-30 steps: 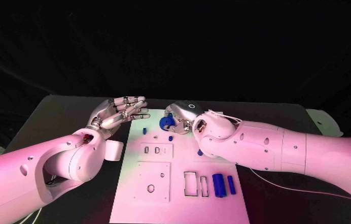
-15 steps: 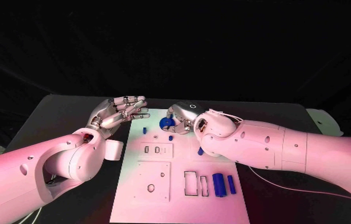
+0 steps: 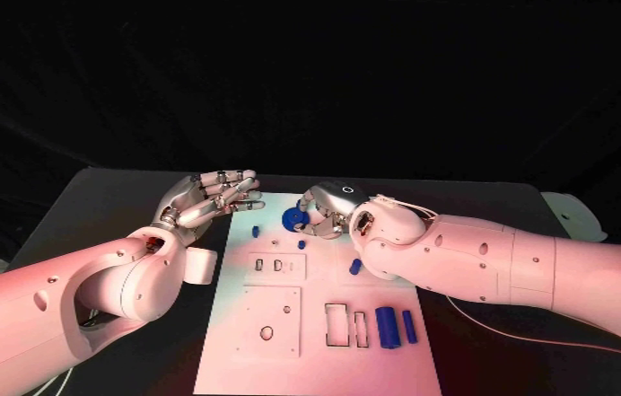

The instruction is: Assemble the parts on the task board

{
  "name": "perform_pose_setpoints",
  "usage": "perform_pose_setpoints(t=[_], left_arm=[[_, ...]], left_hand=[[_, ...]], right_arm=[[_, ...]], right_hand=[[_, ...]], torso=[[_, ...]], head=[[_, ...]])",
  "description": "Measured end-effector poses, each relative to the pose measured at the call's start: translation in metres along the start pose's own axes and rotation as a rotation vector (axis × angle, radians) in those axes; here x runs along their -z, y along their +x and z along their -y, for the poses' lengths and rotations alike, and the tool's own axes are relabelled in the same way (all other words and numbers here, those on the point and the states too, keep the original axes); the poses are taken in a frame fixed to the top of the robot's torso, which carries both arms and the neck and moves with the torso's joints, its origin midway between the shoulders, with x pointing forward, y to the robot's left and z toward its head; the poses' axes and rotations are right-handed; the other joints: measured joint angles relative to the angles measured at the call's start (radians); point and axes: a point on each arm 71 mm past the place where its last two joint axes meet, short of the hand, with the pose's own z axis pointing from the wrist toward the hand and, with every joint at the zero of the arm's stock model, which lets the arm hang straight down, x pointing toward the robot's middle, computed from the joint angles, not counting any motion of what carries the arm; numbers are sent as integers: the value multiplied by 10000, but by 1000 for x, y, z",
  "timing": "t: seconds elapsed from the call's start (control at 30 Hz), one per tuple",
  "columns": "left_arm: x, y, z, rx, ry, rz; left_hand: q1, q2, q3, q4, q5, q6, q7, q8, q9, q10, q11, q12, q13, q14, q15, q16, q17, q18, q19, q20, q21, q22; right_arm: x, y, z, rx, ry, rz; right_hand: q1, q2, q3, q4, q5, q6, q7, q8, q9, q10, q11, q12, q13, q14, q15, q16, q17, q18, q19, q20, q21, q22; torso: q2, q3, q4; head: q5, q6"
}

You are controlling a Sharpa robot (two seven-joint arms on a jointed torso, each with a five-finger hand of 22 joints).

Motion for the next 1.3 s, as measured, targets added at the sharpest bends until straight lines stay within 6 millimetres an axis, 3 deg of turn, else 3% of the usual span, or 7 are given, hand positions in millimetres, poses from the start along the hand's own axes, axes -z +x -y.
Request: perform_pose_setpoints(t=[0.13,0.3,0.5,0.67,1.0,1.17,1.3], left_arm=[[0,-1,0,-14,-1,28],[1,-4,0,-37,-3,74],[2,-7,1,-67,-6,135],[1,-6,0,-60,0,119],[0,-8,0,-90,4,175],[-1,-7,-1,-89,4,172],[-2,-7,-1,-92,4,177]], left_hand=[[0,0,0,0,0,0,0,0,-11,0,0,0,0,0,0,0,0,0,0,0,0,0],[0,0,0,0,0,0,0,0,-11,0,0,0,0,0,0,0,-1,-1,0,0,0,0],[0,0,28,-28,0,0,0,0,-11,0,0,-42,0,0,0,0,10,0,0,0,0,-11],[0,0,28,-28,0,0,0,-38,-10,0,0,-42,0,0,0,0,9,-1,0,0,0,-11],[0,0,28,-28,0,0,0,-38,-10,0,0,-41,0,0,0,-38,8,0,0,0,0,-10],[0,0,28,-28,0,0,0,-39,-9,0,0,-41,0,0,0,-38,8,-1,0,0,0,-10],[0,0,28,-28,0,0,0,-38,-9,0,0,-40,0,0,0,-38,7,0,0,0,0,-10]], right_arm=[[16,-6,9,-336,39,350],[42,-27,32,-1072,297,1031],[72,-59,78,-2038,836,1515],[101,-71,120,-2686,1343,1601],[131,-59,162,-3094,1800,965],[133,-52,174,-3039,2001,696],[130,-43,175,-3055,2012,490]], right_hand=[[369,83,268,-69,286,70,3,-69,-4,0,0,0,-1,0,0,0,-1,0,0,0,0,-1],[592,-93,396,-178,183,70,3,-197,-4,0,0,0,-1,0,0,0,-2,0,0,0,0,-1],[1075,-272,609,-391,-435,108,42,-258,-2,0,-1,-107,-1,0,0,0,-2,0,0,-1,0,-2],[1544,-414,784,-682,-327,174,43,-355,12,-1,0,-175,-2,0,-1,0,-3,-1,0,-1,0,-2],[1875,-586,865,-901,-319,174,43,-520,12,0,-1,-271,-3,0,-1,0,-4,0,0,-1,0,-3],[1883,-595,824,-942,-415,-183,200,-799,-64,-2,76,-386,-3,0,-1,0,-4,0,0,-1,0,-3],[1923,-635,798,-968,-415,-248,210,-829,-73,-10,100,-388,-3,0,0,0,-5,0,0,-1,0,5]], torso=[[-4,-1,-1],[-14,3,-36],[-38,34,-146],[-76,60,-232],[-128,169,-358],[-141,200,-365],[-141,210,-365]], head=[[-9,24],[6,61],[-47,103],[-144,99],[-202,58],[-221,39],[-192,32]])
